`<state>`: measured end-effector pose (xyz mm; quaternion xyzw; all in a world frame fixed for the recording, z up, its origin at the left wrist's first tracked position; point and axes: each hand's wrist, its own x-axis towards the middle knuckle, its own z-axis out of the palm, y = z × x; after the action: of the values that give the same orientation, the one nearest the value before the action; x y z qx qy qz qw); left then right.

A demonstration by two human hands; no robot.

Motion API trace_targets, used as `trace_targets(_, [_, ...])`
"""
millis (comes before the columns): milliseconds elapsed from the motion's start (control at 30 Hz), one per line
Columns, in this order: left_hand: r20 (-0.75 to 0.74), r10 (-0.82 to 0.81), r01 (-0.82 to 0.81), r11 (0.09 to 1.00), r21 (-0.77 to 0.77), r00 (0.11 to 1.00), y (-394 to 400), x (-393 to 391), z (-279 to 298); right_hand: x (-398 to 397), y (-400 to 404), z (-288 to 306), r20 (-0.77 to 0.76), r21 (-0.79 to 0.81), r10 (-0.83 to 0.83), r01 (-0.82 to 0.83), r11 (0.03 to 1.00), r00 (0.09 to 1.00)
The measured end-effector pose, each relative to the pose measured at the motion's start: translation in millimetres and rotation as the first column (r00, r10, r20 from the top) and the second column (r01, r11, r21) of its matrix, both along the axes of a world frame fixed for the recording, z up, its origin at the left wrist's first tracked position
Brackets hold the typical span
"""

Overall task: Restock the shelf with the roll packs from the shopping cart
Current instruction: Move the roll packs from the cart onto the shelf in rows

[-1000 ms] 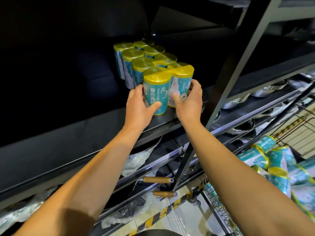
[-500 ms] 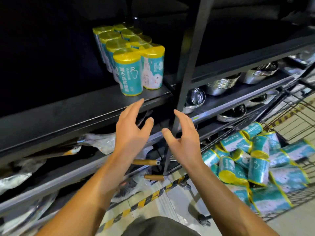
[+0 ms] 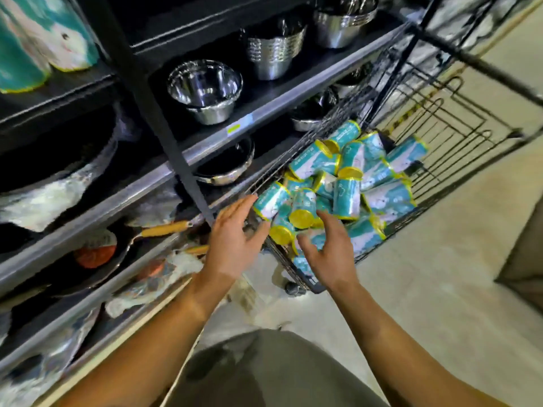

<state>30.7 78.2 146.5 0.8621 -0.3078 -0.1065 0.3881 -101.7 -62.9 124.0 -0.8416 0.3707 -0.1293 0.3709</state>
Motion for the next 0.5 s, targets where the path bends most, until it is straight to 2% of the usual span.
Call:
trace_targets(167, [-0.065, -0.104, 0.108, 0.993, 0.057, 0.992, -48, -7, -27, -30, -47, -20, -0.078, 0.034, -0.161, 0.164, 0.986, 0.984])
trace_targets(300, [-0.127, -0.168, 0.188, 0.969, 0.162, 0.977, -90, 3, -49, -37, -84, -32, -0.119, 0.036, -0.261, 0.267, 0.963, 0.958])
trace_targets(400, [-0.172, -0.187, 0.225, 0.946, 0.235, 0.967, -124, 16, -70, -38, -111, -52, -0.216, -0.061, -0.312, 0.306, 0.95, 0.925])
trace_targets(500, [-0.226, -0.204, 0.263, 0.927, 0.269, 0.953, -151, 31, -98, -38, -134, -73, -0.431, -0.216, -0.357, 0.289, 0.933, 0.829])
